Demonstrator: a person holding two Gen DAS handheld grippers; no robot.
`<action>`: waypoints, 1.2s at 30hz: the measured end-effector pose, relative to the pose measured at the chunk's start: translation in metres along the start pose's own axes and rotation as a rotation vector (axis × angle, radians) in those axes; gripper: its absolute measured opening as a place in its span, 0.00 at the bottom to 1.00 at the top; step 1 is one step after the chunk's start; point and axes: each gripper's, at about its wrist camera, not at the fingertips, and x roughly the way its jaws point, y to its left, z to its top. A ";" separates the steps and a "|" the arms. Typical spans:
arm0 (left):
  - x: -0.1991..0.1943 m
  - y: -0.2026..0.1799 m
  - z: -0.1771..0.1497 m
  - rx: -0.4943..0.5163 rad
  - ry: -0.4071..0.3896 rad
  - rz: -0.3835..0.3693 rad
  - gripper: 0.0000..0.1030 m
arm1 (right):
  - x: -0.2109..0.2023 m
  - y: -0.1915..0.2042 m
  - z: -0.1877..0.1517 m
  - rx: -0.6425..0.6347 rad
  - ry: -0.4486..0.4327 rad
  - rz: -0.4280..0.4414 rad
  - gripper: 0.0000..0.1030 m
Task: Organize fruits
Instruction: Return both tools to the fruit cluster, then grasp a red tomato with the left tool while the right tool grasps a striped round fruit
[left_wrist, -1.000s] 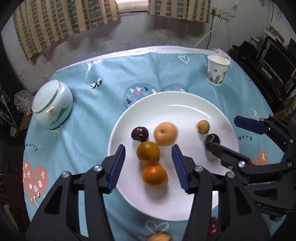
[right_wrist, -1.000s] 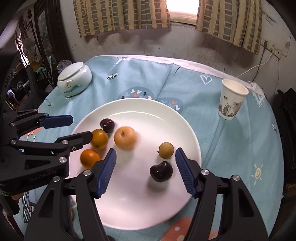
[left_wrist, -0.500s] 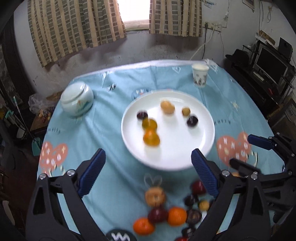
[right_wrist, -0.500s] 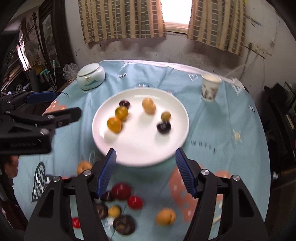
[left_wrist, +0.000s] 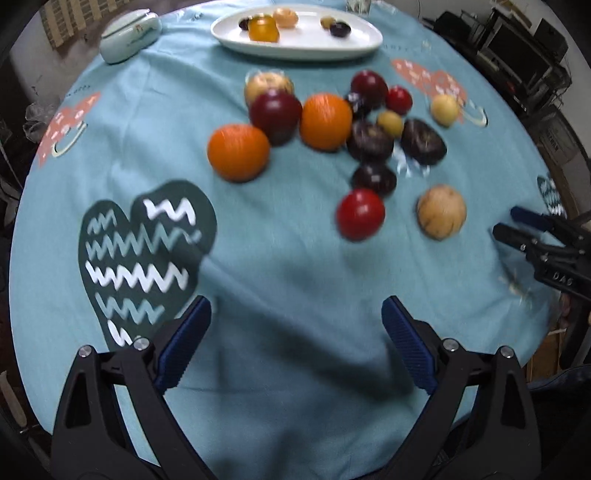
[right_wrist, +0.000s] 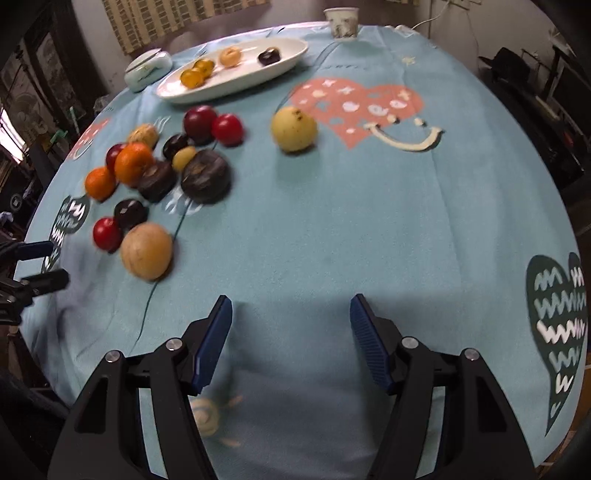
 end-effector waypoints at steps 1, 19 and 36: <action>0.001 -0.002 -0.001 0.009 0.000 0.015 0.92 | 0.000 0.004 -0.001 -0.012 0.004 0.016 0.66; -0.003 -0.004 0.016 0.004 -0.039 0.001 0.92 | 0.024 0.088 0.042 -0.242 0.052 0.163 0.39; 0.024 -0.030 0.054 0.085 0.001 -0.077 0.31 | 0.013 0.055 0.037 -0.121 0.045 0.144 0.39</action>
